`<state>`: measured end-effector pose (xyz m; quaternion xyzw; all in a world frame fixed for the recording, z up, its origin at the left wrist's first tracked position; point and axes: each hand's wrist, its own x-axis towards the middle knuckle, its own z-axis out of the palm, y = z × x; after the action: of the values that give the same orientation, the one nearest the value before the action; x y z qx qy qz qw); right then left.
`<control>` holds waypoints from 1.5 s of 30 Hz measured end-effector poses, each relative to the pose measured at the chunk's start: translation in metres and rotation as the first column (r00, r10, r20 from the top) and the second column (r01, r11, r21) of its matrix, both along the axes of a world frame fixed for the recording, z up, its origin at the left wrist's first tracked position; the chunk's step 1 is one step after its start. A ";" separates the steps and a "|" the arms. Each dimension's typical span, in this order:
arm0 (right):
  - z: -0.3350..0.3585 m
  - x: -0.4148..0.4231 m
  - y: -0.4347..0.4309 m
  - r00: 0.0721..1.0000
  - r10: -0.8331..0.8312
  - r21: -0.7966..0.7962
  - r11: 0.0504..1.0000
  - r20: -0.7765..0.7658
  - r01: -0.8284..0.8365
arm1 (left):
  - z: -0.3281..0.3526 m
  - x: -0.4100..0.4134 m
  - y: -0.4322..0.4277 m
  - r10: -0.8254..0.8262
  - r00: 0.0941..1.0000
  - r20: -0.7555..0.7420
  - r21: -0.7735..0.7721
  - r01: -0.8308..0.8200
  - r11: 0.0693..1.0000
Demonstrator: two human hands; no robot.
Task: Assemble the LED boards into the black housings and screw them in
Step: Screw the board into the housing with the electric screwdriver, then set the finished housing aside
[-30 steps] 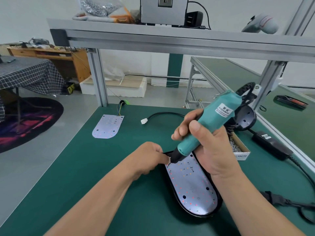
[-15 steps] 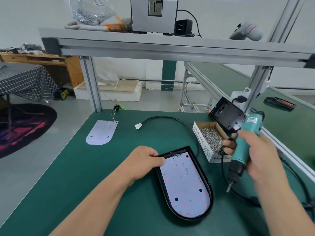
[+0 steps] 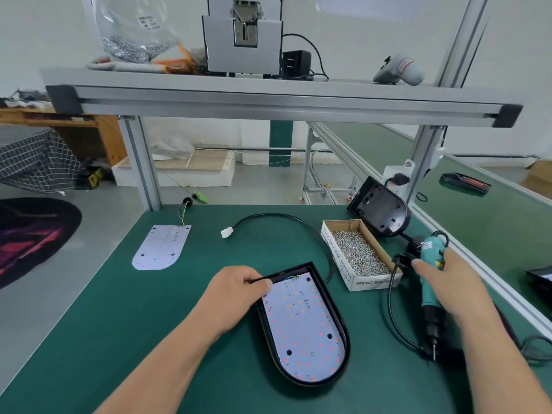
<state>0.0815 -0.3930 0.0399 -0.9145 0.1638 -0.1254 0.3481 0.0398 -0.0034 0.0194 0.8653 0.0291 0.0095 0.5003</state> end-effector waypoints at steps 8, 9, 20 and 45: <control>0.008 -0.005 0.002 0.985 0.105 -0.138 0.983 -0.141 -0.124 | 0.001 0.000 0.000 -0.006 1.000 0.023 0.075 0.004 0.997; 0.009 -0.005 0.002 0.980 0.107 -0.147 0.980 -0.166 -0.132 | 0.001 0.000 0.000 0.002 1.000 0.027 0.092 -0.004 0.996; 0.010 -0.004 0.007 0.997 0.012 -0.181 0.983 0.071 0.002 | 0.003 -0.002 0.000 0.032 0.999 0.032 0.193 -0.037 0.980; 0.005 -0.026 0.132 0.689 0.708 0.025 0.700 -0.152 -0.714 | 0.015 0.109 0.040 0.365 0.927 0.091 0.586 -0.346 0.732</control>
<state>0.0558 -0.2612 0.0446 -0.9193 -0.1796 0.0850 0.3396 0.1489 0.0363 0.0348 0.9559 0.1969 0.1005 0.1934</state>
